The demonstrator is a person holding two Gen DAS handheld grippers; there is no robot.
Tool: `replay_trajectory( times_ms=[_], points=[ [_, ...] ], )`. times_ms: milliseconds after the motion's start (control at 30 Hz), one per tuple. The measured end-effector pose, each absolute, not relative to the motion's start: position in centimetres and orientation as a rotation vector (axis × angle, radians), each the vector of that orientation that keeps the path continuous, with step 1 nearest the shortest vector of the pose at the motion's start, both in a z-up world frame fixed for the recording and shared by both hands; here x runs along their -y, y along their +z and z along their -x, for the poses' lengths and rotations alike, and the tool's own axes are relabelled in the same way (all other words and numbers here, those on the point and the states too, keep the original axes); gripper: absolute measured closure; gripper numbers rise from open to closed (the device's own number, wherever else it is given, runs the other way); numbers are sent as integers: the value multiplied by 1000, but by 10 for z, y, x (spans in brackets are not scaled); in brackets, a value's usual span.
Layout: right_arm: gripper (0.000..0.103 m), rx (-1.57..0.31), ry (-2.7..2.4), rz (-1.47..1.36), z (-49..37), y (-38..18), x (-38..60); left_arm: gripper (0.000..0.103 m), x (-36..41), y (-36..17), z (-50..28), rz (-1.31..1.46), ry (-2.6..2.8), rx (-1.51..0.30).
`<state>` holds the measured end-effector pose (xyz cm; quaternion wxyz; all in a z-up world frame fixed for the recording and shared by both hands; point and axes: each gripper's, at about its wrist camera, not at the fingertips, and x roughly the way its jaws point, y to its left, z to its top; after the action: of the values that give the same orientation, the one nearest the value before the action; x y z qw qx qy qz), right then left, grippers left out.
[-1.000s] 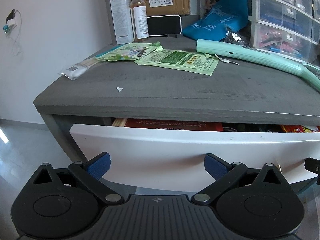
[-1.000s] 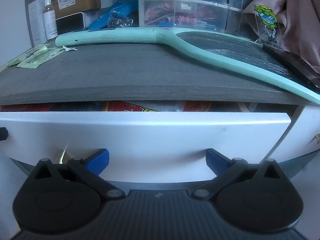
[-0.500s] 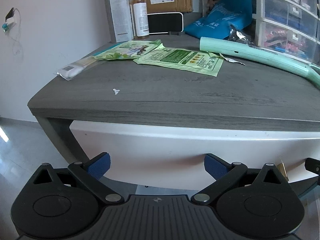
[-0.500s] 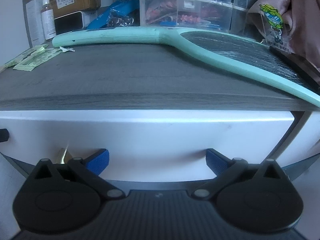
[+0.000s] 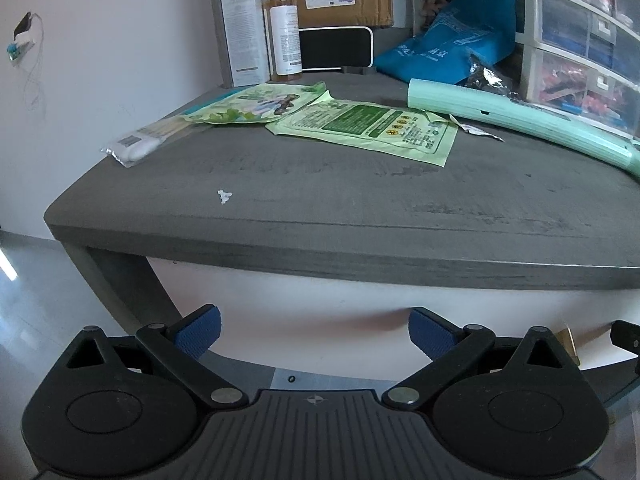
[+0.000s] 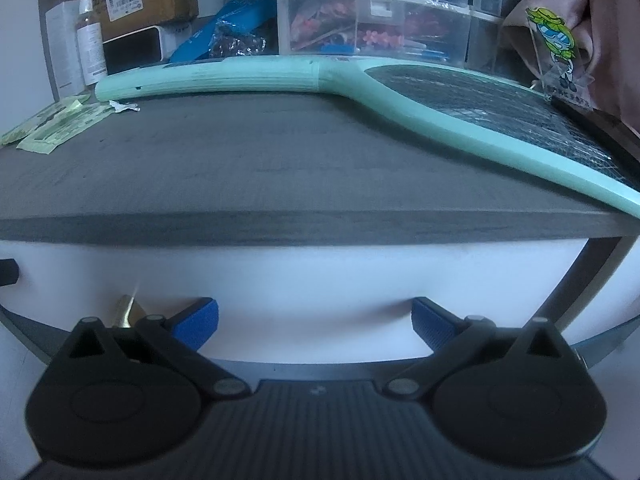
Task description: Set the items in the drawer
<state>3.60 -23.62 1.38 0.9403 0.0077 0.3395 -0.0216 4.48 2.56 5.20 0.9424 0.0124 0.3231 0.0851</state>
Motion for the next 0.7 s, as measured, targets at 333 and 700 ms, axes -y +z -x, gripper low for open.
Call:
replay_trajectory(
  times_ms=[333, 700],
  points=[
    [0, -686, -43, -16, -42, 12, 237, 1, -27, 51, -49, -29, 163, -654],
    [0, -690, -46, -14, -45, 13, 236, 1, -26, 51, -51, -37, 167, -653]
  ],
)
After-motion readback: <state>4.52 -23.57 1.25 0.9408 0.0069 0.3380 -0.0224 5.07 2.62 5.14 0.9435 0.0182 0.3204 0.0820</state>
